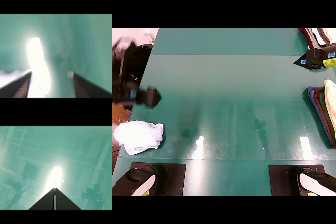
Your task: Fold the shirts.
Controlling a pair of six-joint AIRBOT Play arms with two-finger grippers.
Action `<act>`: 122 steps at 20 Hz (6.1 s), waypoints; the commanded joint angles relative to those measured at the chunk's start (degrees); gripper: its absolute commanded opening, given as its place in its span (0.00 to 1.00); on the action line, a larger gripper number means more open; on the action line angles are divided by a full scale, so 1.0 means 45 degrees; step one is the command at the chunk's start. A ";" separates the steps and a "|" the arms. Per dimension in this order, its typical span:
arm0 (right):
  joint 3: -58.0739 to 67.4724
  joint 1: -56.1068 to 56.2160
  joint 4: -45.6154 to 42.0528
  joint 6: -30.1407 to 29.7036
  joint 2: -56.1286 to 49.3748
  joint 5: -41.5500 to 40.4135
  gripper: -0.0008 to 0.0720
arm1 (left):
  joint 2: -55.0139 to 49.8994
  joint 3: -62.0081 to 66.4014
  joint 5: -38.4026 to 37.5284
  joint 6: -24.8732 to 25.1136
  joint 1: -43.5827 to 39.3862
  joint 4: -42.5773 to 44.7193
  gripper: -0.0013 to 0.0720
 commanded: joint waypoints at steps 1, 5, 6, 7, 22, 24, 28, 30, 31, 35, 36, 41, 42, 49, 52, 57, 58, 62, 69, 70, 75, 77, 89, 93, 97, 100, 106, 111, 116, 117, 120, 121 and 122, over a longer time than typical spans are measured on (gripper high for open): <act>-0.0005 0.0010 0.0005 0.0005 0.0005 0.0029 0.04 | 0.1248 -0.3487 -0.1190 -0.0894 0.1015 0.2487 0.85; -0.0005 0.0010 0.0005 0.0005 0.0005 0.0146 0.04 | 0.1243 -0.7072 0.0976 -0.2050 0.1588 0.2657 0.85; -0.0005 0.0010 0.0005 0.0005 0.0005 0.0146 0.04 | 0.1243 -0.7664 0.1515 -0.2531 0.1797 0.2652 0.85; -0.0005 0.0010 0.0005 0.0005 0.0005 0.0151 0.04 | 0.1239 -0.7980 0.1851 -0.2841 0.1991 0.2618 0.85; 0.2477 0.0010 0.0010 0.0005 0.0005 0.0257 0.04 | 0.1200 0.3502 0.0500 -0.1049 0.1904 -0.0971 0.04; 0.3453 0.0010 -0.0010 0.0005 0.0005 0.0160 0.04 | 0.1005 0.4891 0.0709 -0.0874 0.0884 -0.1195 0.04; 0.4954 0.0010 -0.0083 0.0005 0.0005 -0.0068 0.04 | -0.0962 0.6037 0.0670 -0.0792 -0.1996 -0.1127 0.04; 0.5440 0.0005 -0.0107 0.0005 0.0005 -0.0063 0.04 | -0.2560 0.6047 0.1005 -0.0792 -0.3929 -0.1117 0.04; 0.5595 0.0010 -0.0107 0.0005 0.0005 -0.0068 0.04 | -0.3449 0.6047 0.1268 -0.0787 -0.4925 -0.1112 0.04; 0.5663 0.0005 -0.0107 0.0005 0.0005 0.0039 0.04 | -0.7164 0.6047 0.3458 -0.0359 -0.8485 -0.1122 0.05; 0.5649 0.0010 -0.0107 0.0005 0.0005 0.0034 0.04 | -0.7766 0.6052 0.4129 -0.0131 -0.8932 -0.1127 0.06; 0.5644 0.0010 -0.0107 0.0010 0.0005 0.0039 0.04 | -0.8306 0.6951 0.4391 -0.0039 -0.7519 -0.1035 0.68; 0.5644 0.0010 -0.0102 0.0005 0.0005 0.0049 0.04 | -0.8306 0.7048 0.4104 -0.0039 -0.6581 -0.1054 0.68; 0.5629 0.0010 -0.0102 0.0010 -0.0311 0.1423 0.04 | -0.9350 0.4391 0.4459 -0.0214 -0.0913 -0.3677 0.68; 0.5629 0.0010 -0.0092 0.0015 -0.0826 0.2210 0.04 | -1.0530 0.3735 0.4838 -0.0165 -0.0044 -0.4386 0.68; 0.5430 0.0010 -0.0087 0.0019 -0.1545 0.2574 0.04 | -1.2046 0.3745 0.6067 0.0636 -0.0345 -0.6285 0.68; 0.5003 0.0010 -0.0087 0.0019 -0.1511 0.2535 0.04 | -1.2157 0.3745 0.6295 0.0641 -0.0471 -0.6484 0.68; 0.2118 -0.0107 -0.0102 0.0015 -0.0884 0.1564 0.04 | -1.2186 0.3784 0.7014 0.0884 -0.0855 -0.6615 0.17; -0.5090 -0.2312 -0.0053 0.0015 0.0316 0.1443 0.23 | -1.1570 0.6120 0.5076 0.1661 -0.0665 -0.5542 0.05; -0.6271 -0.2467 -0.0039 0.0010 0.0345 0.1239 0.52 | -1.1482 0.6324 0.5090 0.1651 -0.0661 -0.5547 0.05; -1.0797 -0.1209 0.1972 -0.1224 -0.0136 -0.1511 0.58 | -1.1404 0.6455 0.4979 0.1637 -0.0665 -0.5649 0.05; -1.1205 -0.0199 0.3036 -0.1744 -0.0933 -0.2467 0.58 | -1.1404 0.6455 0.4886 0.1637 -0.0665 -0.5649 0.05; -0.8000 0.2429 0.2040 -0.1467 -0.1875 -0.2827 0.04 | -0.9933 0.6557 0.4109 0.1535 -0.0661 -0.4600 0.05; -0.4595 0.0413 0.0607 -0.1030 0.1107 -0.0967 0.04 | -0.6781 0.7825 0.4070 0.1545 -0.0661 -0.3662 0.05; -0.1190 -0.0835 0.0588 -0.0981 0.3196 0.0204 0.04 | -0.3711 0.8981 0.3920 0.1535 -0.0665 -0.4133 0.05; 0.0369 -0.1268 0.0563 -0.0840 0.4337 0.0325 0.04 | -0.1758 0.9593 0.3895 0.1535 -0.0665 -0.4201 0.05; 0.3677 -0.2987 0.0588 -0.0748 0.4692 0.1501 0.03 | -0.0423 1.1725 0.3740 0.1535 -0.0665 -0.4206 0.05; 0.7057 -0.3638 0.0714 -0.0257 0.2652 0.2535 0.03 | -0.0869 1.1657 0.3458 0.1647 -0.0661 -0.3424 0.05; 0.5100 -0.1661 0.0427 0.0058 -0.0175 0.2555 0.03 | -0.3531 0.9491 0.1972 0.1481 -0.0661 -0.2433 0.05; 0.4483 -0.1069 -0.0015 0.0044 -0.0913 0.2550 0.03 | -0.4299 0.8752 0.1802 0.1277 -0.0661 -0.2560 0.05; 0.3075 0.0379 -0.1734 -0.0146 -0.3487 0.1749 0.03 | -0.6683 0.6557 0.2220 0.1287 -0.0661 -0.2681 0.05; 0.2875 0.0554 -0.1734 -0.0272 -0.4279 0.1175 0.03 | -0.7456 0.6071 0.2735 0.1302 -0.0661 -0.2667 0.05; 0.2832 0.0685 -0.1632 -0.0340 -0.5085 0.0641 0.03 | -0.8223 0.5790 0.3313 0.1302 -0.0661 -0.2599 0.05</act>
